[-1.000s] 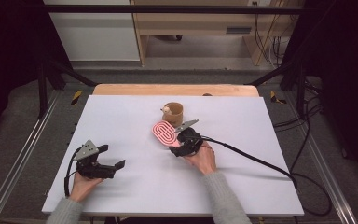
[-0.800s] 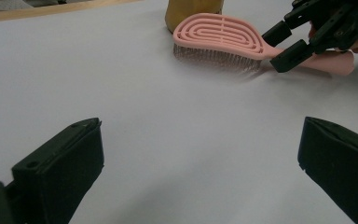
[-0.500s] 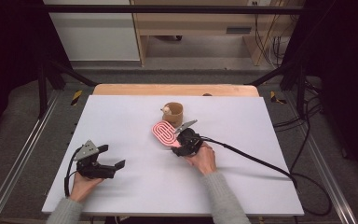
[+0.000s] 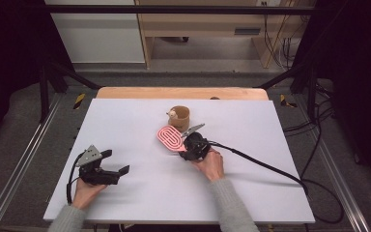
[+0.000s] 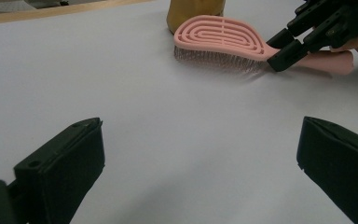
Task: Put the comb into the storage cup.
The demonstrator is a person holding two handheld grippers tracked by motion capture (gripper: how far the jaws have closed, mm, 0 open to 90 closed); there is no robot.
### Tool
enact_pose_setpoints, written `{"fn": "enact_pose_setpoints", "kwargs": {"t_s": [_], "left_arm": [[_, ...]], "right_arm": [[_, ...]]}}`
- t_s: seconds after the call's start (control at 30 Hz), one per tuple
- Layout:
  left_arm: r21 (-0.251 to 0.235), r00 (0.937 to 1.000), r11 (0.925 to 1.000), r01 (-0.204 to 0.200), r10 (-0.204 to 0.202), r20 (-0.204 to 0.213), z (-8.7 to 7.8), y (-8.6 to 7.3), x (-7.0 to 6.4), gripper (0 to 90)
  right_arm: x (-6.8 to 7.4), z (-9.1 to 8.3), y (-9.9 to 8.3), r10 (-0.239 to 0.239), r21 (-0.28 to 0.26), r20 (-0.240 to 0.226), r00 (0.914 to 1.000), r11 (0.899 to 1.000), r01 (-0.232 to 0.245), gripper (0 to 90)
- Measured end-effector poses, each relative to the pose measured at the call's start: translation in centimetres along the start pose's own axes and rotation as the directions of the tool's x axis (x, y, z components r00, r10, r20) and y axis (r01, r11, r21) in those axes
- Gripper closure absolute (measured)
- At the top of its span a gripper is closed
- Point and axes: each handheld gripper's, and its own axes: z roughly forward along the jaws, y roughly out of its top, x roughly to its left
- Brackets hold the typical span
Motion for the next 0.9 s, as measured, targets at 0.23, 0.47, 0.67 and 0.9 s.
{"fn": "enact_pose_setpoints", "kwargs": {"t_s": [0.23,0.47,0.67,0.9], "left_arm": [[-0.001,1.0,1.0,-0.001,0.001,0.001,-0.01,0.01,-0.02,0.7],[-0.001,1.0,1.0,0.0,0.0,0.001,-0.01,0.01,-0.01,0.8],[-0.002,1.0,1.0,0.001,-0.001,0.001,-0.02,0.01,0.01,0.9],[-0.004,1.0,1.0,0.001,-0.001,0.001,-0.04,0.01,0.02,1.0]], "right_arm": [[0.04,-0.01,-0.02,0.007,0.006,0.008,0.9999,1.0,-0.007,66.8],[0.03,-0.02,-0.03,0.011,0.007,0.005,0.9999,1.0,-0.011,68.1],[0.03,-0.06,-0.05,0.012,0.009,0.002,0.9999,1.0,-0.012,68.8],[0.06,-0.17,-0.08,-0.005,0.016,-0.005,1.0,1.0,0.005,69.6]]}}
